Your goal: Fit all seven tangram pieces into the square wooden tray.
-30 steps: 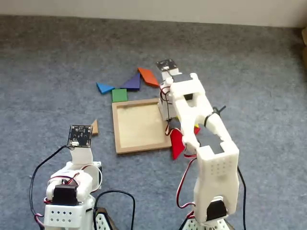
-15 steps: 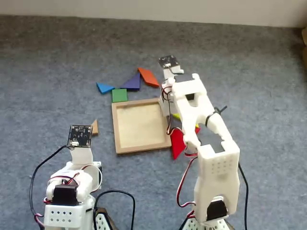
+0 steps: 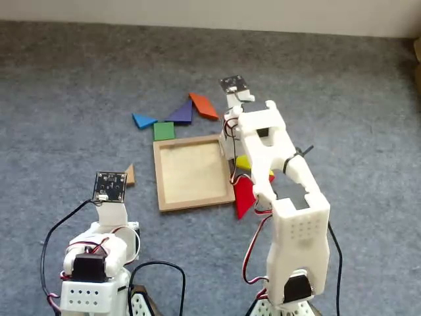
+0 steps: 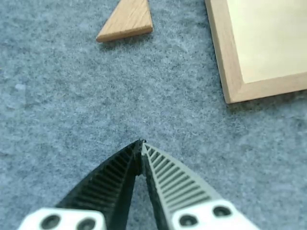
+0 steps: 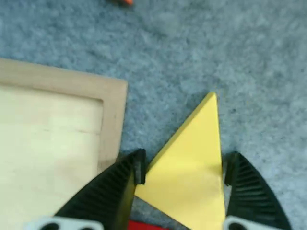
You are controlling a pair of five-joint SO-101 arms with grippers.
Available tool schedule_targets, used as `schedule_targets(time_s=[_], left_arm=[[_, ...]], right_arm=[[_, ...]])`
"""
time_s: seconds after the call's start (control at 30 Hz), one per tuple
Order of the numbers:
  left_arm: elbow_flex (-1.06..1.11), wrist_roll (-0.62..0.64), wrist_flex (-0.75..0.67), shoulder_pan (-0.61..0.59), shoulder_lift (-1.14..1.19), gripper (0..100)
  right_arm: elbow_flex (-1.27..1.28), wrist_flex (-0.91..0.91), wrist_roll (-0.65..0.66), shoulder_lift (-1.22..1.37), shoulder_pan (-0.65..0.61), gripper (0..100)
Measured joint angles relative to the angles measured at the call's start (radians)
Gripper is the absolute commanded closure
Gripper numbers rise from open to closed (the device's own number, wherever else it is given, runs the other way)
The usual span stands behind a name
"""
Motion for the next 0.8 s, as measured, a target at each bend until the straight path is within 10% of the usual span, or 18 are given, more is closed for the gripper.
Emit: schedule_targets(time_s=[0.8], left_arm=[[0.000, 0.000, 0.000, 0.000, 0.000, 99]], right_arm=[[0.000, 0.176, 0.169, 0.000, -0.021, 65.6]])
